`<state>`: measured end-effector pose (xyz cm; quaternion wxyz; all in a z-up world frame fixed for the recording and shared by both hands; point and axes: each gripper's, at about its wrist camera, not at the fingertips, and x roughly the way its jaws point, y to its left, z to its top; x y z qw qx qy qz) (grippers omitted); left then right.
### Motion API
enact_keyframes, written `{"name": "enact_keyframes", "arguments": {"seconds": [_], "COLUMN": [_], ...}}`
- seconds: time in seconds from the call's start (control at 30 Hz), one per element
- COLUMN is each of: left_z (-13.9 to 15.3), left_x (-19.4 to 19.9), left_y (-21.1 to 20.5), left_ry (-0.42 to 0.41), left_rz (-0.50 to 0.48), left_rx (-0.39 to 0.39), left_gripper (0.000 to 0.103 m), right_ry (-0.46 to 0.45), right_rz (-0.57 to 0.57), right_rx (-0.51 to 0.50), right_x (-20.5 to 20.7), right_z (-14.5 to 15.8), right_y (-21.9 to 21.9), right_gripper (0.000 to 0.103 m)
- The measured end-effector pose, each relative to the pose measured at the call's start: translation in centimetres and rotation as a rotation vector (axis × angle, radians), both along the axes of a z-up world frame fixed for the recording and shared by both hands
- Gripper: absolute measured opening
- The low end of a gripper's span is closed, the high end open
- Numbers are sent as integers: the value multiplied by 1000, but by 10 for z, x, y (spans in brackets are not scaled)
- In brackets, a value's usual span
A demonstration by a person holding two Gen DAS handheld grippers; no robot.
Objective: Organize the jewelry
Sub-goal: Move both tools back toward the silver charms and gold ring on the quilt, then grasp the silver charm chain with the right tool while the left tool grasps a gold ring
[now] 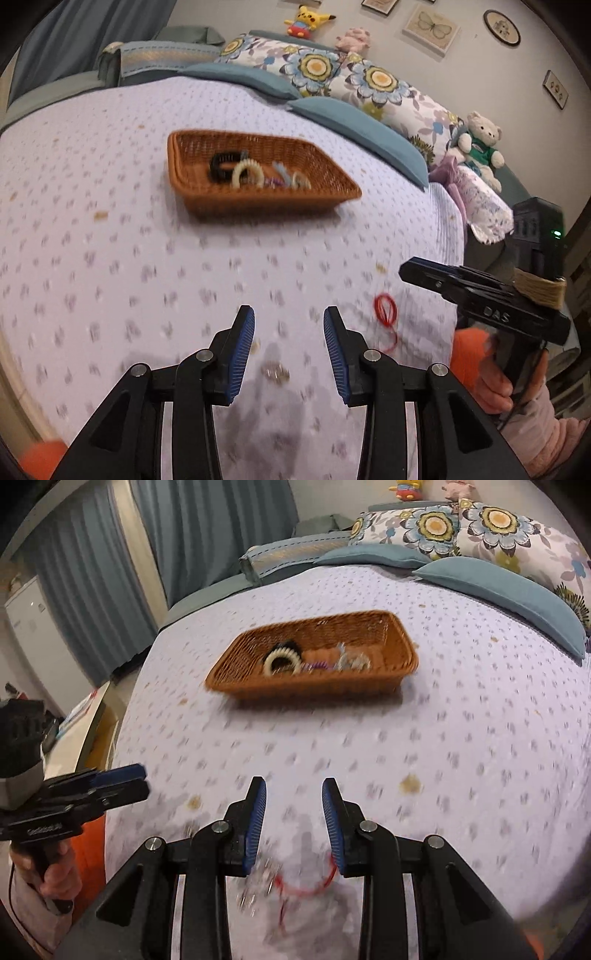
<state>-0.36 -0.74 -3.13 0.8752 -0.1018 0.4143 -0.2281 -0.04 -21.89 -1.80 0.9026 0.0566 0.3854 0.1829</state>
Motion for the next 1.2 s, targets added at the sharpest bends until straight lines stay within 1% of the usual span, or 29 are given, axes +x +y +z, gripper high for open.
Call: {"name": "enact_keyframes", "arguments": {"seconds": [0.1, 0.23, 0.37, 0.43, 0.53, 0.73, 0.93, 1.1, 1.17, 1.2], "left_z": [-10, -25, -36, -44, -51, -56, -58, -60, -60, -59], "left_x": [-11, -15, -14, -13, -12, -11, -10, -10, -10, -11], "left_y": [-4, -6, -3, 1, 4, -2, -3, -5, -7, -9], "left_ry": [9, 29, 44, 60, 72, 74, 79, 84, 84, 84], "left_rz": [10, 25, 43, 56, 68, 60, 42, 34, 16, -1], "left_rx": [37, 58, 47, 32, 30, 54, 28, 23, 18, 15], "left_gripper": [40, 40, 40, 40, 40, 40, 40, 40, 40, 40], "right_ry": [20, 33, 36, 48, 71, 97, 126, 134, 138, 137], "right_rz": [17, 37, 52, 60, 73, 104, 112, 123, 132, 133], "right_rx": [-3, -16, -40, -38, -44, -82, -106, -130, -134, -142], "right_x": [-16, -28, -30, -29, -26, -22, -15, -9, -7, -6], "right_z": [-9, -19, -28, -33, -41, -51, -59, -62, -63, -64], "right_y": [4, 10, 15, 16, 18, 30, 37, 46, 50, 53], "right_gripper": [34, 34, 34, 34, 34, 34, 34, 34, 34, 31]}}
